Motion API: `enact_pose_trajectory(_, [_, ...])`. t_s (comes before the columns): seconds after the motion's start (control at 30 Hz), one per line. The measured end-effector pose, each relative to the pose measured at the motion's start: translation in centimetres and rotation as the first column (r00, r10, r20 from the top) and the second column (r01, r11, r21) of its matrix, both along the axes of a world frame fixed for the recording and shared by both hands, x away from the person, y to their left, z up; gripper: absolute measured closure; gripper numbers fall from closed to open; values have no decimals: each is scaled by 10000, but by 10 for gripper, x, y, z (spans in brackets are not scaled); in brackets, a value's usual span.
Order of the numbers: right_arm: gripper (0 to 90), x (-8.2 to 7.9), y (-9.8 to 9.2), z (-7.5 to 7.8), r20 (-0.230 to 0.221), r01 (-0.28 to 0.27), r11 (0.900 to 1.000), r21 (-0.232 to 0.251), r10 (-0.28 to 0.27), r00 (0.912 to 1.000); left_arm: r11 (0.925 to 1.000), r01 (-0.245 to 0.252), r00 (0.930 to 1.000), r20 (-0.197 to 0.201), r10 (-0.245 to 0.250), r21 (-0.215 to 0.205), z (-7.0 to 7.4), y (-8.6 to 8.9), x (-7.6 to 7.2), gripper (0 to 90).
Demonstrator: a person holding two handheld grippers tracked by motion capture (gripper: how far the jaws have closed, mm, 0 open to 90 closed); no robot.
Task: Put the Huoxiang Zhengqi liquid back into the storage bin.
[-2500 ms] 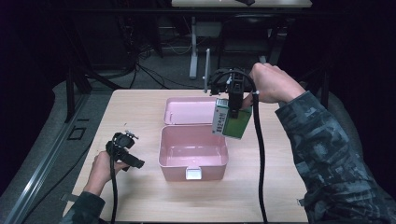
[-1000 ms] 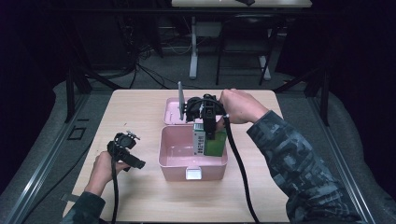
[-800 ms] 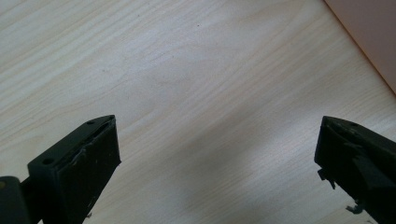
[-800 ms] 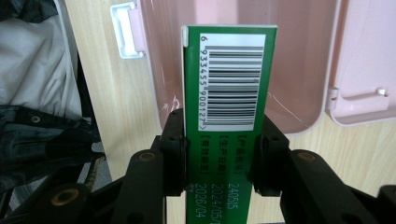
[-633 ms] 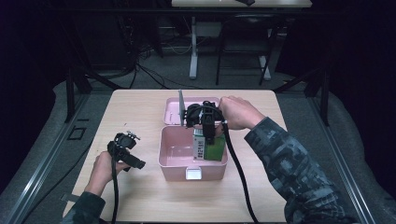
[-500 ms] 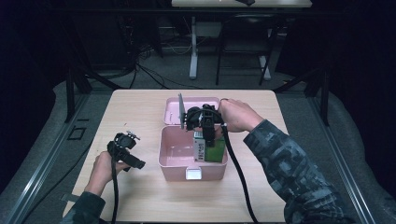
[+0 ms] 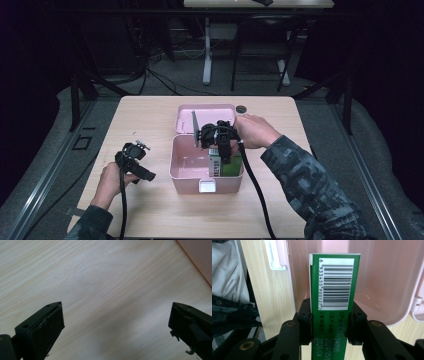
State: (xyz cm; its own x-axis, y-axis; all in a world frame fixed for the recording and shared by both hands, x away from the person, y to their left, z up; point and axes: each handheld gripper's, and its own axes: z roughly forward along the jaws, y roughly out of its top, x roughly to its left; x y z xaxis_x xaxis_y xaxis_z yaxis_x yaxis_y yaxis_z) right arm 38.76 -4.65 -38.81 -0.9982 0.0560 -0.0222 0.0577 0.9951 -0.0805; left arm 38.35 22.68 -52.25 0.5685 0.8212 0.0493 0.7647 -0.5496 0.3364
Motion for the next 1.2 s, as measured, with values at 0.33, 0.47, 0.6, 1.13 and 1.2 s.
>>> enact_pose_trajectory(0.33, [625,-2,2,-18,-83,-268,9996,-131,267,9996,10000,-32,10000,3,32,-11,-1,1,0,2])
enact_pose_trajectory(0.47, [625,-3,2,-24,-136,-304,9994,-146,302,9995,10000,-7,10000,-6,7,9,-1,0,0,2])
enact_pose_trajectory(0.6, [622,-4,2,-27,-149,-257,9996,-119,255,9996,10000,-20,10000,-16,20,23,-1,0,0,2])
enact_pose_trajectory(1.13, [623,-4,-9,-32,-348,-246,9991,355,258,9991,10000,-53,10000,-35,53,73,-2,1,1,1])
enact_pose_trajectory(1.2, [629,-5,-9,-32,-305,-313,9988,386,325,9990,10000,-42,10000,-29,42,77,-2,0,0,2])
